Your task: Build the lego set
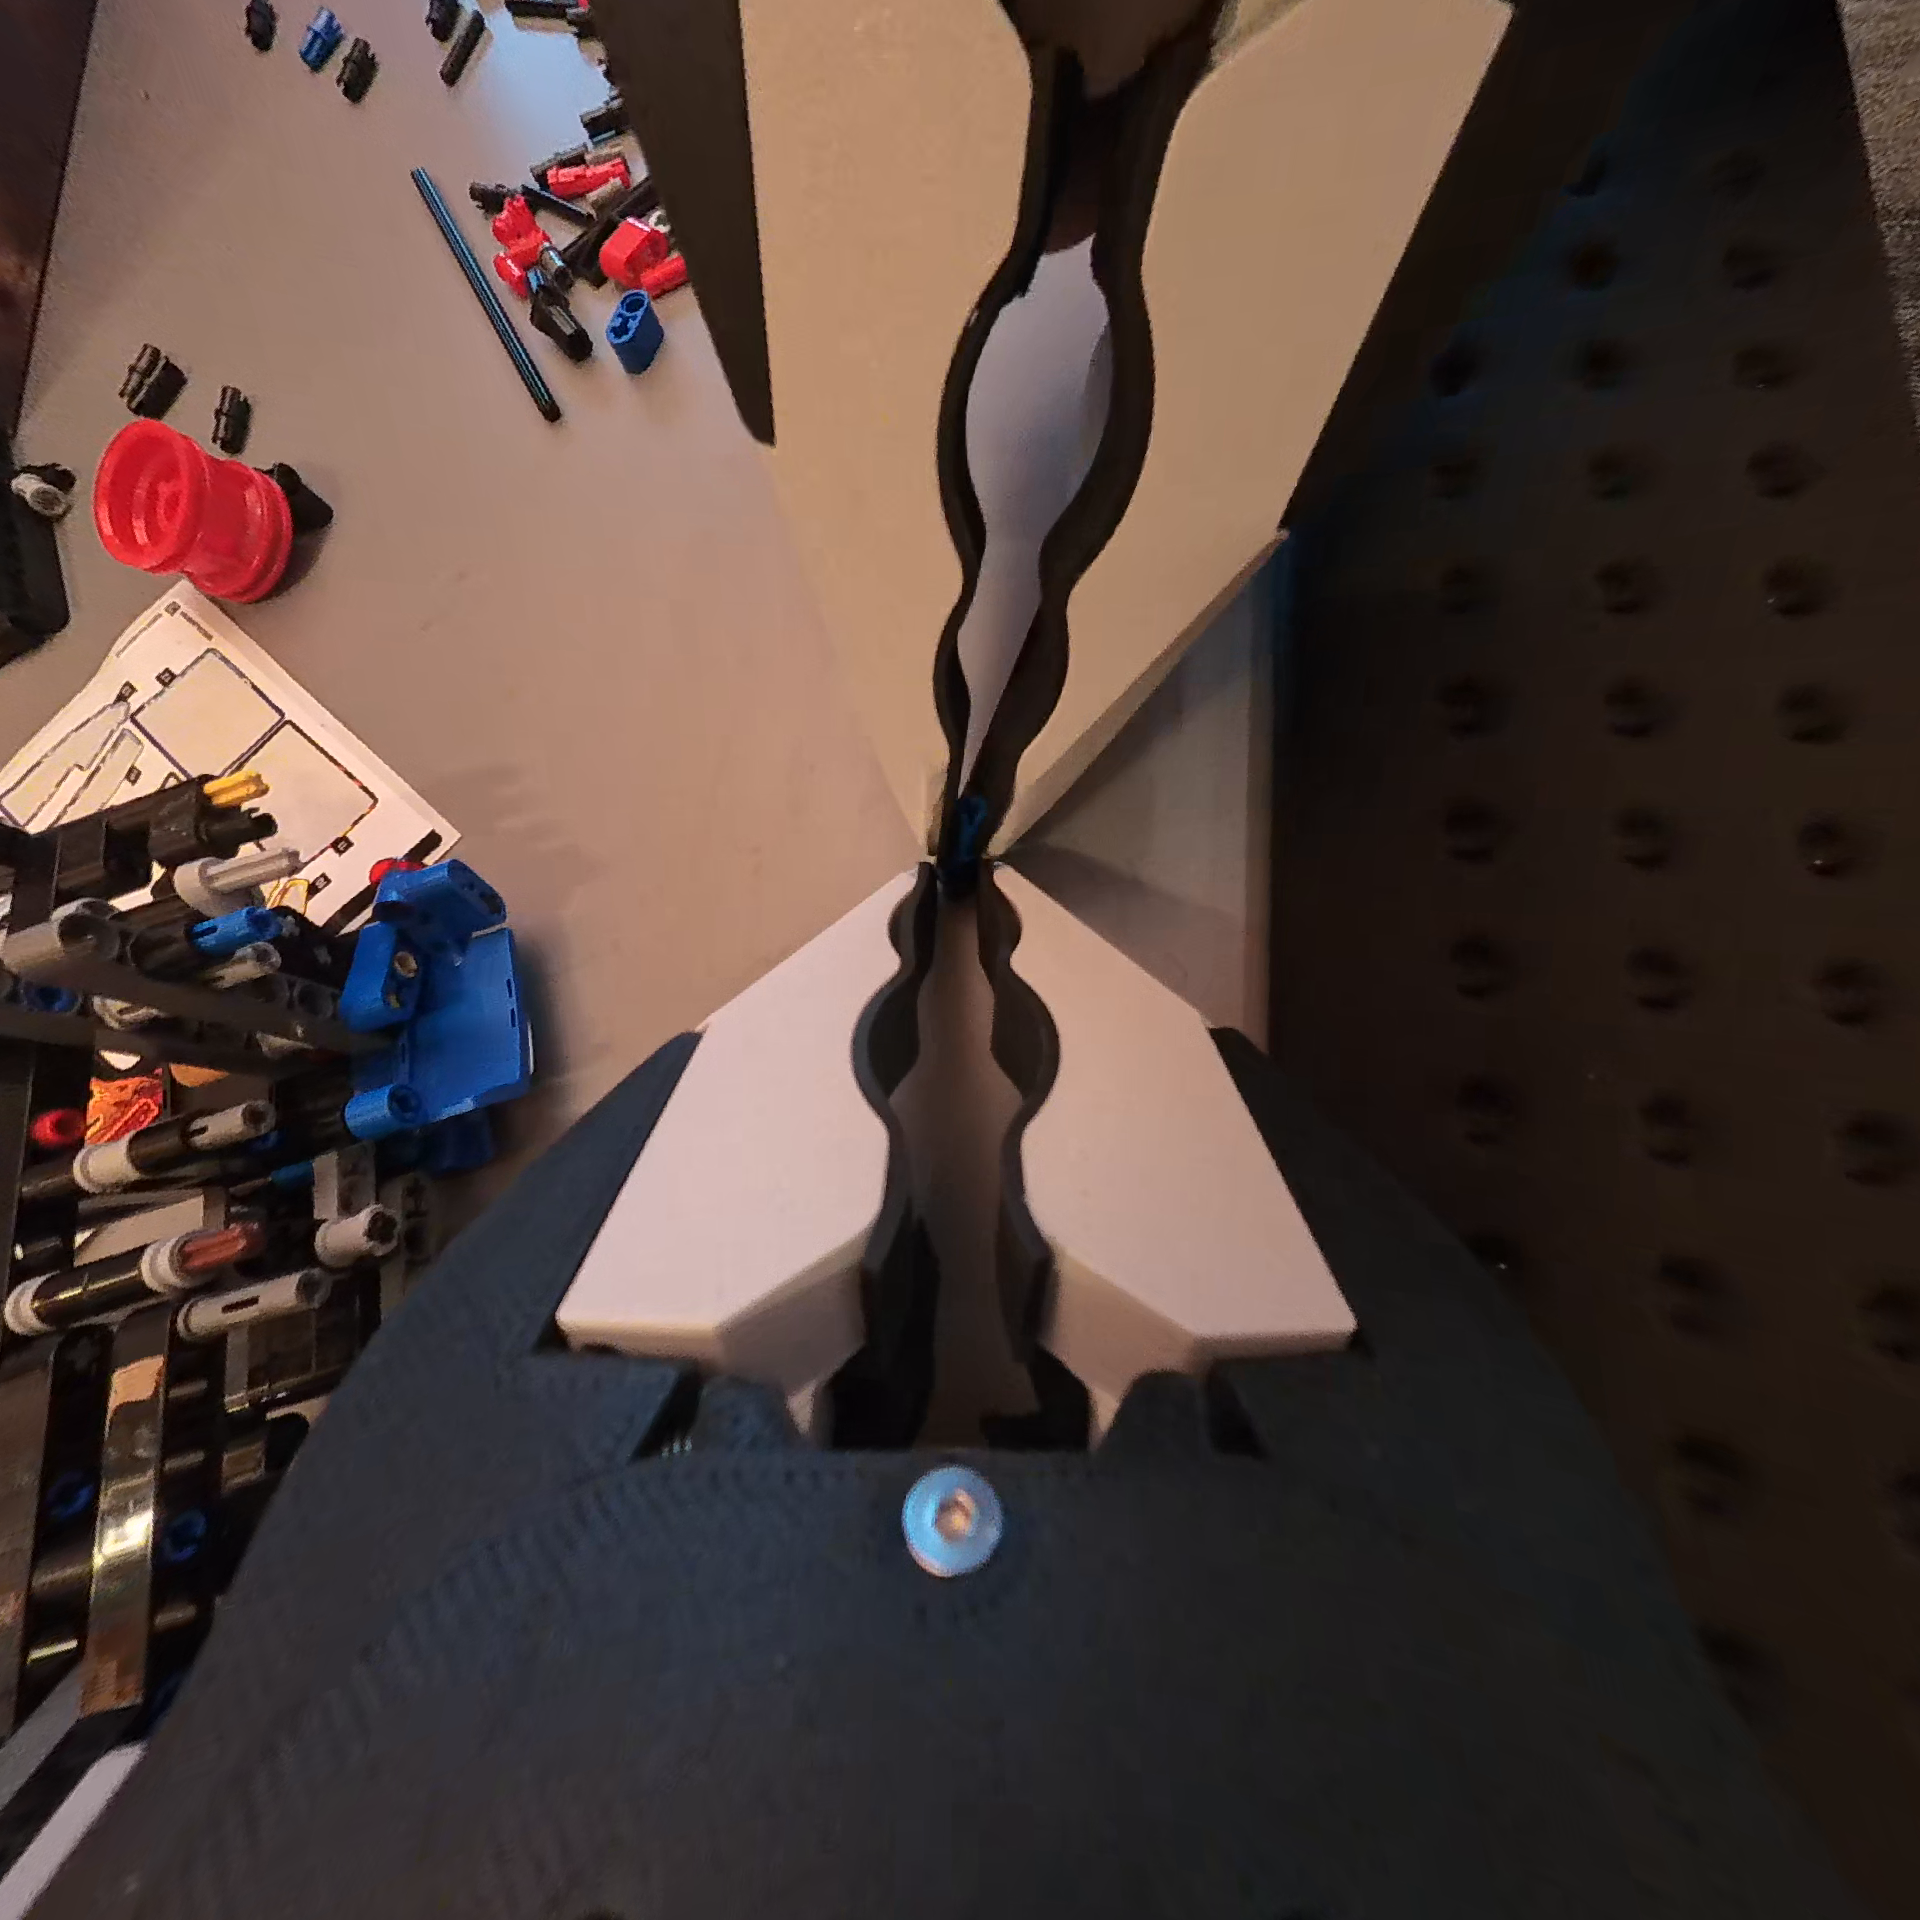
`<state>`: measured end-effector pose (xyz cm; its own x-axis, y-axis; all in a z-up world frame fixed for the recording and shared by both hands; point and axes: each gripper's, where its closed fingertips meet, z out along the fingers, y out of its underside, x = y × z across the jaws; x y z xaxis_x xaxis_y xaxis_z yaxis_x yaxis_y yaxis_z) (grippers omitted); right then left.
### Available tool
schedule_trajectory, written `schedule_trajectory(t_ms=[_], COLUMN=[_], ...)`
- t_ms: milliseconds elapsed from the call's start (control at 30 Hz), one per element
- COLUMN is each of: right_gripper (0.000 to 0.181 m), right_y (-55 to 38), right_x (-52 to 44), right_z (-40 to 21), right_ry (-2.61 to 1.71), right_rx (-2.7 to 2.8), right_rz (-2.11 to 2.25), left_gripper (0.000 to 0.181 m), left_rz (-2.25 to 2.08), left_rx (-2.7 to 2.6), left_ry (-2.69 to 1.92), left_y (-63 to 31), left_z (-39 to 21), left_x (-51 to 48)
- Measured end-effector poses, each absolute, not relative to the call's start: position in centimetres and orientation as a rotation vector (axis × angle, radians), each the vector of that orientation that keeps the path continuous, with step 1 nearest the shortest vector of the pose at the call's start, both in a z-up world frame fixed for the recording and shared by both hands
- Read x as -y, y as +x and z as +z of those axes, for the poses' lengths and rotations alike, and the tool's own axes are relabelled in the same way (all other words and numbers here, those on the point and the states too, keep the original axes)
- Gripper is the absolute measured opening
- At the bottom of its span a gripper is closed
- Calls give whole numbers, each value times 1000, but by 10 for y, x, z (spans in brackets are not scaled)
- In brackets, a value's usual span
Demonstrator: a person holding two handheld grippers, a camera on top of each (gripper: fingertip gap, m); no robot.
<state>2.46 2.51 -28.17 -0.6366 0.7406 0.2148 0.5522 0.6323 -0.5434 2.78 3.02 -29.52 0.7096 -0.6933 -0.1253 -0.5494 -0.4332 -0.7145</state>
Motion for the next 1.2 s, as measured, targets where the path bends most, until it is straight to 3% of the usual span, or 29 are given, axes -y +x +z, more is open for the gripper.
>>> schedule_trajectory(t_ms=[1033, 1200], right_gripper=[2, 15], right_y=[26, 31], right_x=[-26, -28], right_z=[-289, -281], right_ry=[-1131, -1207], right_rx=[2640, 2524], right_rz=[748, 829], left_gripper=[4, 4], left_rz=[-249, -241], left_rx=[-949, -952], left_ry=[-2140, -2137], left_y=[30, 30], left_z=[-296, -296], left_x=[-30, -30])
